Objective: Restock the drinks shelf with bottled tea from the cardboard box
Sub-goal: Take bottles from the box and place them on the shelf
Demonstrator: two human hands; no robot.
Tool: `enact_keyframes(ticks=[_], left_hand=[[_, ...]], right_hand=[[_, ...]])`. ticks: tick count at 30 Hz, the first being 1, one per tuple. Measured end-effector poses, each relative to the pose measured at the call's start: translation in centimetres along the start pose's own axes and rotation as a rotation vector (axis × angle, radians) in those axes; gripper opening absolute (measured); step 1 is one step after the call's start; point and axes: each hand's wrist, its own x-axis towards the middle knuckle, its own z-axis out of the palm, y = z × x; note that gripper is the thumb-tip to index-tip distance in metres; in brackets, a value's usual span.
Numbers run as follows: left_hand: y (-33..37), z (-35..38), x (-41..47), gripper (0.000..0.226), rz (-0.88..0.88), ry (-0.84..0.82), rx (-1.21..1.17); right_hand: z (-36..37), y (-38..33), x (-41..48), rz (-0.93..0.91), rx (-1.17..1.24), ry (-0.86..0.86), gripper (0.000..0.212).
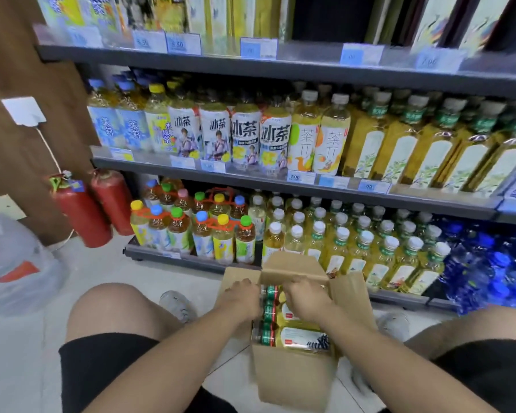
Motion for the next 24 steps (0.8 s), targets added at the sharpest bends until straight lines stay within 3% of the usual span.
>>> enact_keyframes(ticks=[10, 17, 21, 24], left_hand=[[-1.9, 1.2, 2.7, 0.03, -0.033, -0.06, -0.147], [-2.1, 1.6, 3.9, 0.035, -0.096, -0.113, -0.267], [-1.8, 1.7, 4.1, 0.04, -0.08, -0.121, -0.253], [-1.3, 1.6, 4.2, 0.043, -0.081, -0.099, -0.336]], right_hand=[[4.7, -0.4, 7.3, -0.088, -0.066, -0.191, 0.035], [5.2, -1.4, 10.5, -0.107, -0.243, -0.292, 0.038], [4.5, -0.7, 10.0, -0.125, -0.14, -0.254, 0.042], [2.3, 1.0, 9.2, -0.136, 0.085, -0.135, 0.042]])
